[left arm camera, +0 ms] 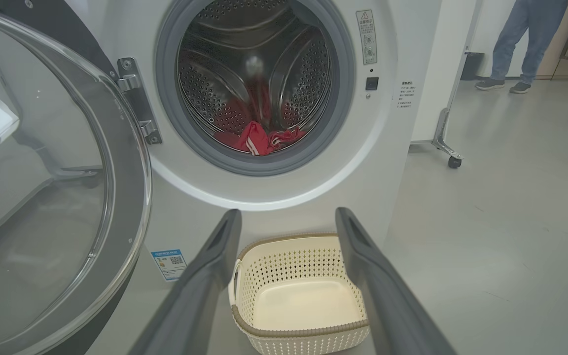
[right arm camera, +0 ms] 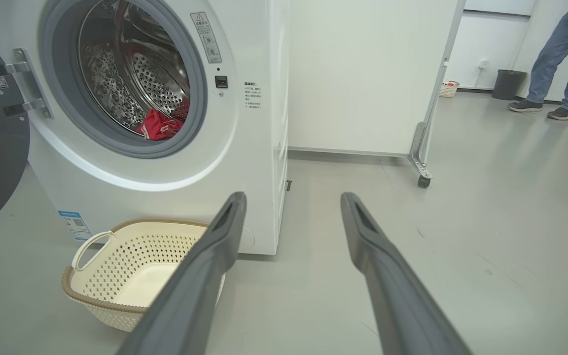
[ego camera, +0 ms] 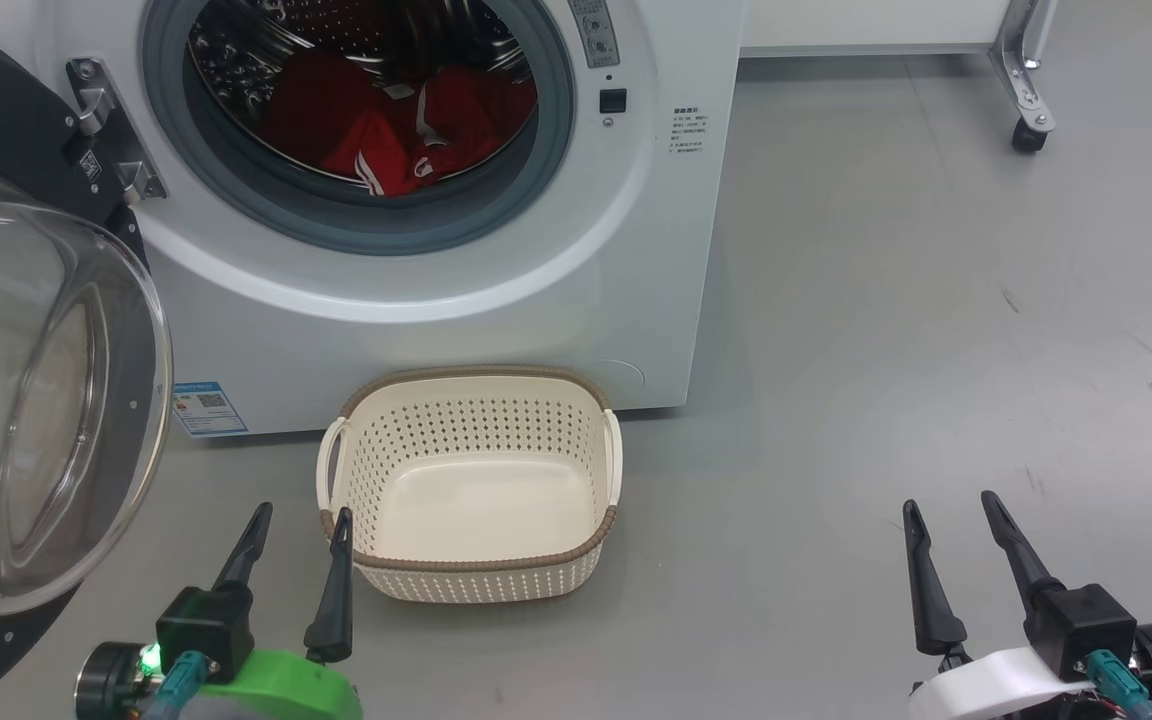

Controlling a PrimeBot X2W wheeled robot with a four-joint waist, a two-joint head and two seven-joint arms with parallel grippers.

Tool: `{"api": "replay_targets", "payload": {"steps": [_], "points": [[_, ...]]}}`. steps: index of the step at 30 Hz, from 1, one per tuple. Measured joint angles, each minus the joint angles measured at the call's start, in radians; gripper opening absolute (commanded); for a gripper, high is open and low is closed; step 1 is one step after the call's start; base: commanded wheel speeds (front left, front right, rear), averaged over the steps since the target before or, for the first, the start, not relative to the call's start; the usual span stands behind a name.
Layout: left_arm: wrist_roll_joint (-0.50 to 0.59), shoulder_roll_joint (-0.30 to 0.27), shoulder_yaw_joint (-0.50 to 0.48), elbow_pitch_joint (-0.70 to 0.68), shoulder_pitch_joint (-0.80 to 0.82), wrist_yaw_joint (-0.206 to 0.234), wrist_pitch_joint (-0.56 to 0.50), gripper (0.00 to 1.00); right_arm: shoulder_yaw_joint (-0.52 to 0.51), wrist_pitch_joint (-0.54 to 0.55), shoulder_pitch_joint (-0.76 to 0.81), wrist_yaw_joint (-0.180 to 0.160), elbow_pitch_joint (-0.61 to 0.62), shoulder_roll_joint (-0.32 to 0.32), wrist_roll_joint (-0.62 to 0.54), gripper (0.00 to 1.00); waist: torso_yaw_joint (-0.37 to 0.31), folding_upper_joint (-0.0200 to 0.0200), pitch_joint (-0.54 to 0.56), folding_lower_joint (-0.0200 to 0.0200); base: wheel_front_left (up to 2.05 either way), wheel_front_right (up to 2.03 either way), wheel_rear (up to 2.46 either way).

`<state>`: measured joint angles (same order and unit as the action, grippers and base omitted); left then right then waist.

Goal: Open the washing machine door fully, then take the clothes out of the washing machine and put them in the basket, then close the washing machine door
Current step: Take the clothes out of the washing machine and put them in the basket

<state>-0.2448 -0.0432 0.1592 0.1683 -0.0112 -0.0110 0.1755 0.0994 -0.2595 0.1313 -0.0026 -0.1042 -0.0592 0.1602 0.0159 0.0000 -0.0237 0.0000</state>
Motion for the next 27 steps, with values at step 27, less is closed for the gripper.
{"api": "replay_targets", "payload": {"steps": [27], "points": [[0.000,-0.004,0.002,-0.019,-0.011,0.001,-0.008,1.00,0.002,0.000,0.002,0.000,0.001,0.003,0.000,1.00,-0.001,0.0000,-0.004,0.0000,0.79,-0.79,0.00]]}}
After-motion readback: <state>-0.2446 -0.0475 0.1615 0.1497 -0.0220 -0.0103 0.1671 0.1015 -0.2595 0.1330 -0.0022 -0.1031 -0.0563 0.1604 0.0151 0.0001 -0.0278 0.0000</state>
